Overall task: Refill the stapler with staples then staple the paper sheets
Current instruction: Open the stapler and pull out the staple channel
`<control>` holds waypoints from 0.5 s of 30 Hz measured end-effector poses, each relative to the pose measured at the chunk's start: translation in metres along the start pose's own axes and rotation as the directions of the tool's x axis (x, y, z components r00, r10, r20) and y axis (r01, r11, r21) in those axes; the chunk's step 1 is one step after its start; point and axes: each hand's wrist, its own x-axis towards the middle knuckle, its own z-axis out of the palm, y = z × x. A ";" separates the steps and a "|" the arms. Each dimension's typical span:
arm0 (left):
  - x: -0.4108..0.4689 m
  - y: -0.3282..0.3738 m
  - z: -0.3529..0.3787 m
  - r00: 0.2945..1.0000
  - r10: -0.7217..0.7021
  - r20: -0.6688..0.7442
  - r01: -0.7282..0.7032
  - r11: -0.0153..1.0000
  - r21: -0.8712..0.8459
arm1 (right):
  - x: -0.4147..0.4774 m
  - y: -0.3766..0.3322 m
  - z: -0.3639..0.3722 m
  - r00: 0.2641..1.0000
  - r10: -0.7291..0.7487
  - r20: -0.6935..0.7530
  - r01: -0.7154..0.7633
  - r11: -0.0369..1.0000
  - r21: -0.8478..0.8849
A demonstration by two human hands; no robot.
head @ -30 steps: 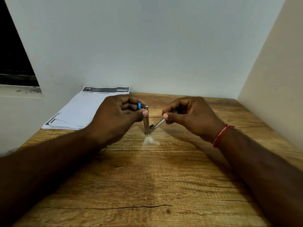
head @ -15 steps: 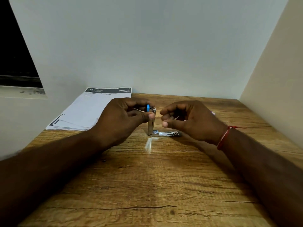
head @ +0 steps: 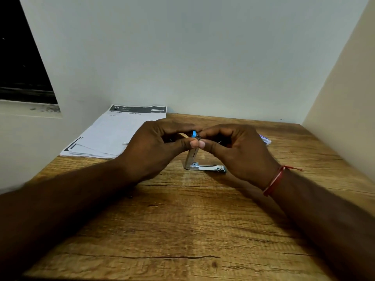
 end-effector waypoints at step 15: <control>0.001 0.000 0.006 0.999 -0.012 -0.053 0.008 0.997 -0.071 | -0.002 0.000 0.009 0.995 -0.097 -0.010 0.093 0.980 -0.178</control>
